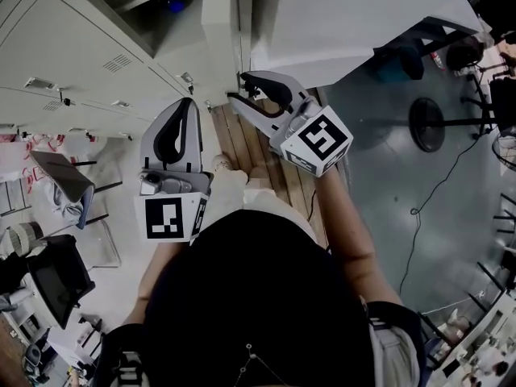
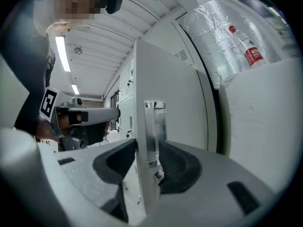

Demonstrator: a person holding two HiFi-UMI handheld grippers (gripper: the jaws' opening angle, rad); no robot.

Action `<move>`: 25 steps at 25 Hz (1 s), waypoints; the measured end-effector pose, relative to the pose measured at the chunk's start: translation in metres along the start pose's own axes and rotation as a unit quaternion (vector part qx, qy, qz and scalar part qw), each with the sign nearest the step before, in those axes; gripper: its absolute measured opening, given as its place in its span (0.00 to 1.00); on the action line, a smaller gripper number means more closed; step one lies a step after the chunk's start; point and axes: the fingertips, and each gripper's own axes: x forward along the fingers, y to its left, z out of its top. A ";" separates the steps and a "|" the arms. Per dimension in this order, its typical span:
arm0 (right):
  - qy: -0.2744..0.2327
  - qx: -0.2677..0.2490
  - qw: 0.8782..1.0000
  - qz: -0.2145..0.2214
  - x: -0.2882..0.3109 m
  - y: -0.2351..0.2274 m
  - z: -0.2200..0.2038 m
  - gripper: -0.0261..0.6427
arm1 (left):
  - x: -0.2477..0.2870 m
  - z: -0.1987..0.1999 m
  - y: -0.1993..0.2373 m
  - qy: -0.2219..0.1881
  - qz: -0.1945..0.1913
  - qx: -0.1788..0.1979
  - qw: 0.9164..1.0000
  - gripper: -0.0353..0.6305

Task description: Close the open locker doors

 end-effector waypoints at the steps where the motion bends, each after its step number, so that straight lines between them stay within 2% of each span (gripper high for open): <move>1: -0.001 0.000 1.000 0.001 0.002 0.001 0.000 0.27 | -0.001 0.001 0.003 -0.001 0.005 0.000 1.000 0.06; 14: -0.001 -0.005 1.000 0.008 0.033 0.018 0.001 0.27 | -0.009 0.004 0.037 -0.013 0.045 -0.006 0.999 0.06; 21: 0.003 -0.008 1.000 -0.009 0.080 0.029 0.007 0.22 | -0.001 0.001 0.082 -0.010 0.048 -0.022 0.999 0.06; 25: 0.027 -0.011 0.999 -0.020 0.097 0.031 0.004 0.22 | 0.001 -0.004 0.101 -0.013 0.053 -0.031 0.998 0.06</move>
